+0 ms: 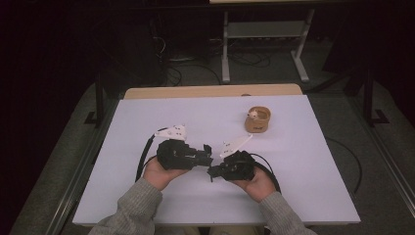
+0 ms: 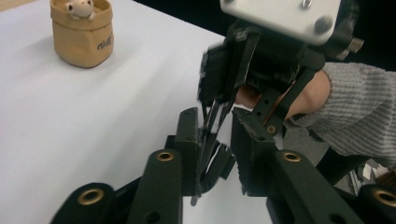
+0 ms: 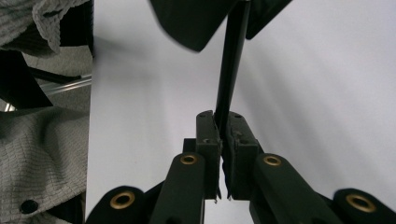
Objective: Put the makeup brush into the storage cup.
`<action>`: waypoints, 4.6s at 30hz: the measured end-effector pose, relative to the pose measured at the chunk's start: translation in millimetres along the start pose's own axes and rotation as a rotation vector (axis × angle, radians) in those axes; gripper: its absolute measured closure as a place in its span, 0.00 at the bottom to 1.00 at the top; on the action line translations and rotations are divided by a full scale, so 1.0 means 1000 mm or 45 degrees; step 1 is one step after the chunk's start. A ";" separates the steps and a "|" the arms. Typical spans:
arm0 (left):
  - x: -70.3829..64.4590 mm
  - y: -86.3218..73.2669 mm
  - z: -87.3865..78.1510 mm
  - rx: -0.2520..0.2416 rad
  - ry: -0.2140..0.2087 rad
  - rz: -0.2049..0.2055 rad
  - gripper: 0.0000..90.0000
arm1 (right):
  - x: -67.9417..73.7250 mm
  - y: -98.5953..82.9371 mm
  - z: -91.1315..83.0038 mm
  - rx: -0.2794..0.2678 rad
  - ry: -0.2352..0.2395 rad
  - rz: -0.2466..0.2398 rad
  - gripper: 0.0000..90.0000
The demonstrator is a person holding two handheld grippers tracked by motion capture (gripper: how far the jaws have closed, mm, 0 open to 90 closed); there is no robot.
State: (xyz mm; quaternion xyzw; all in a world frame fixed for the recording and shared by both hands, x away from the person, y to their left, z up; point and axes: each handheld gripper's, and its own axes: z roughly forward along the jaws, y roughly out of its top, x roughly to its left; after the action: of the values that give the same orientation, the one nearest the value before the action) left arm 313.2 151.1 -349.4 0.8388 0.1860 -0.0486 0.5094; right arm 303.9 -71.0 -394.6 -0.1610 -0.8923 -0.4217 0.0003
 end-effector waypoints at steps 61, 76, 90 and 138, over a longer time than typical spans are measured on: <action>-0.002 -0.039 -0.042 0.075 0.273 -0.008 0.67 | -0.037 0.006 -0.059 -0.121 -0.100 0.169 0.94; 0.001 -0.064 -0.056 0.081 0.348 -0.025 0.65 | -0.059 0.006 -0.087 -0.159 -0.159 0.227 0.94; 0.001 -0.079 -0.066 0.076 0.401 -0.046 0.62 | -0.078 0.010 -0.108 -0.173 -0.220 0.253 0.94; 0.008 -0.091 -0.076 0.052 0.435 -0.075 0.59 | -0.166 0.046 -0.164 -0.190 -0.504 0.408 0.94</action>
State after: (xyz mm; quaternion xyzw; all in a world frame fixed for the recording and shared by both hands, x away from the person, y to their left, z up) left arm 279.3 257.6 -391.7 0.8393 0.2931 0.0759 0.4516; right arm 451.9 -214.8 -277.1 -0.3793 -0.8045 -0.4412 -0.1194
